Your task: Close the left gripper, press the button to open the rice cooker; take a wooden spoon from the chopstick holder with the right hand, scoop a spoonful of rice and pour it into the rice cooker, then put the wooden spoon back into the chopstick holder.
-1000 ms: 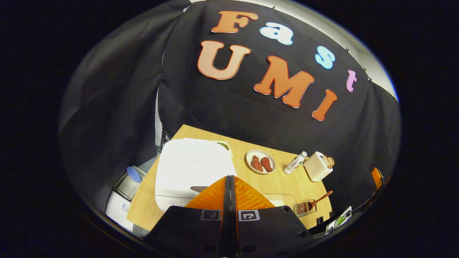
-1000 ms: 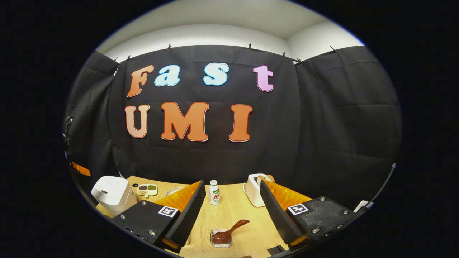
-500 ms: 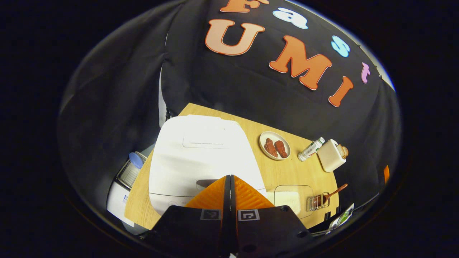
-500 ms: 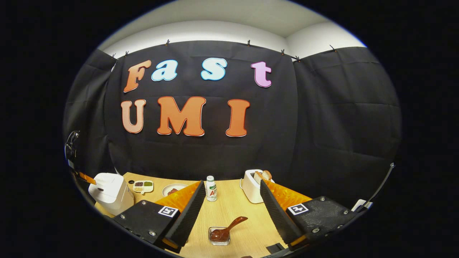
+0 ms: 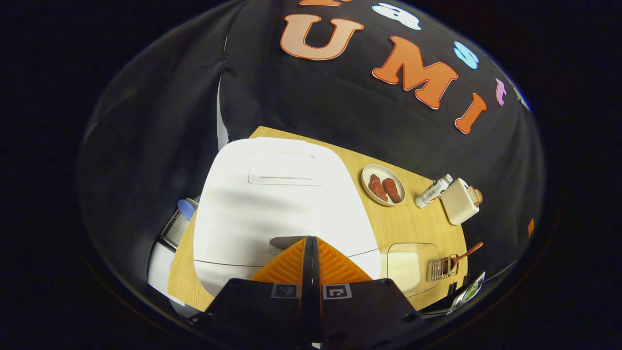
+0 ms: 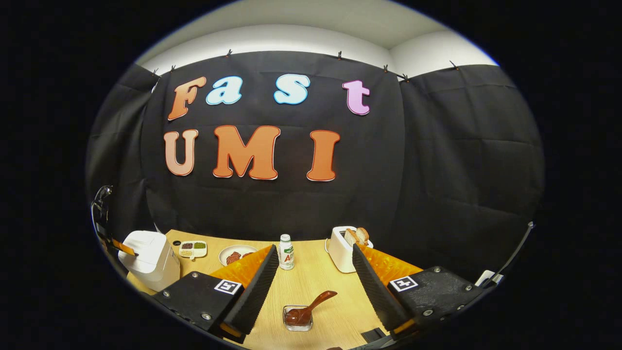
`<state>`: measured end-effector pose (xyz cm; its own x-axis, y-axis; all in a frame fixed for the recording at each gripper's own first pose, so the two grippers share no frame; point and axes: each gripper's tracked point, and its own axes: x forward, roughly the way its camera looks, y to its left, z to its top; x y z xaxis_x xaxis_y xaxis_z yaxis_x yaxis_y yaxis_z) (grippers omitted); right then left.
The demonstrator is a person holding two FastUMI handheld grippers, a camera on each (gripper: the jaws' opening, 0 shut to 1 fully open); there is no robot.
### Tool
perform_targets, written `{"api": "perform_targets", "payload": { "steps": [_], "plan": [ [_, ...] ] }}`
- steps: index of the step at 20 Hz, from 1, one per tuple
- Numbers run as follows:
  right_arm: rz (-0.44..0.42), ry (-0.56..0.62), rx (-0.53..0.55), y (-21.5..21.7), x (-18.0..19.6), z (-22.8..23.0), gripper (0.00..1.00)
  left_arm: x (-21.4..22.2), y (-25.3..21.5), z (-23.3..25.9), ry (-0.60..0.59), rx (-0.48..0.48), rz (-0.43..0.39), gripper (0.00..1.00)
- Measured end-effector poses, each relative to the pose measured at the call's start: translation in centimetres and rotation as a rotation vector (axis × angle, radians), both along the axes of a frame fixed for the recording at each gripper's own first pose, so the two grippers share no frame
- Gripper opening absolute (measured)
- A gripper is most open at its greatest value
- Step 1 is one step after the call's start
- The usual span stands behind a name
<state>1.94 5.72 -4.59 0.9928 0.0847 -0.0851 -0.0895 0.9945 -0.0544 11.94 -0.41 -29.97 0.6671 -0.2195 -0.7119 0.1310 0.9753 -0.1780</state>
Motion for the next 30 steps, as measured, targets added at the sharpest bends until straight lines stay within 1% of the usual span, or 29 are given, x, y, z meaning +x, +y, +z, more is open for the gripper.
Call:
{"api": "perform_targets", "payload": {
  "steps": [3, 5, 8, 9, 11, 12, 15, 16, 19, 20, 21, 22, 23, 25, 27, 29, 30],
  "plan": [
    [0.000, 0.011, -0.005, 0.1, 0.2, -0.3, 0.95, 0.3, 0.2, -0.4, 0.003, -0.005, 0.008, 0.03],
    [0.002, 0.017, -0.006, 0.1, 0.2, -0.4, 0.95, 0.5, -0.1, -0.4, 0.002, -0.030, 0.009, 0.03],
    [0.019, 0.028, 0.024, 0.8, 0.3, -0.7, 0.95, 0.1, -0.2, -0.9, 0.038, -0.063, -0.014, 0.04],
    [0.026, 0.033, 0.041, 1.1, 0.4, -0.9, 0.95, 0.0, -0.2, -0.8, 0.061, -0.098, 0.001, 0.04],
    [0.044, 0.044, 0.075, 1.9, 0.4, -1.3, 0.95, 0.4, -0.4, -1.0, 0.116, -0.202, 0.051, 0.05],
    [0.053, 0.053, 0.086, 2.2, 0.4, -1.6, 0.95, 0.7, -0.3, -1.3, 0.117, -0.205, 0.043, 0.05],
    [0.058, 0.059, 0.096, 2.3, 0.2, -2.1, 0.95, 0.4, 0.3, -1.9, 0.101, -0.059, -0.047, 0.04],
    [0.055, 0.063, 0.105, 2.1, 0.1, -2.3, 0.95, 0.5, 0.1, -1.9, 0.108, -0.048, -0.043, 0.05],
    [0.064, 0.082, 0.152, 2.0, -0.3, -2.7, 0.95, 0.5, -0.4, -1.2, 0.124, -0.122, 0.005, 0.06],
    [0.062, 0.088, 0.163, 1.9, -0.4, -2.8, 0.95, 0.6, -0.1, -1.2, 0.118, -0.111, 0.001, 0.06],
    [0.057, 0.091, 0.167, 1.7, -0.4, -2.8, 0.95, 0.6, 0.1, -1.1, 0.111, -0.084, -0.006, 0.04],
    [0.051, 0.089, 0.168, 1.4, -0.4, -2.7, 0.95, 0.7, -0.1, -1.0, 0.106, -0.056, -0.015, 0.05],
    [0.047, 0.084, 0.167, 1.3, -0.6, -2.5, 0.95, 0.7, -0.2, -0.7, 0.096, -0.029, -0.025, 0.04],
    [0.048, 0.071, 0.162, 1.2, -0.9, -2.0, 0.95, 1.3, -0.5, 1.2, 0.033, -0.003, -0.029, 0.04],
    [0.051, 0.061, 0.159, 1.2, -1.2, -1.6, 0.95, 1.9, -0.9, 5.5, -0.074, -0.016, -0.024, 0.05],
    [0.059, 0.056, 0.163, 1.4, -1.5, -1.3, 0.95, 2.9, -0.8, 10.6, -0.202, -0.032, 0.005, 0.05],
    [0.062, 0.053, 0.164, 1.4, -1.6, -1.2, 0.95, 2.9, -0.4, 12.7, -0.251, -0.023, 0.023, 0.05]
  ]
}}
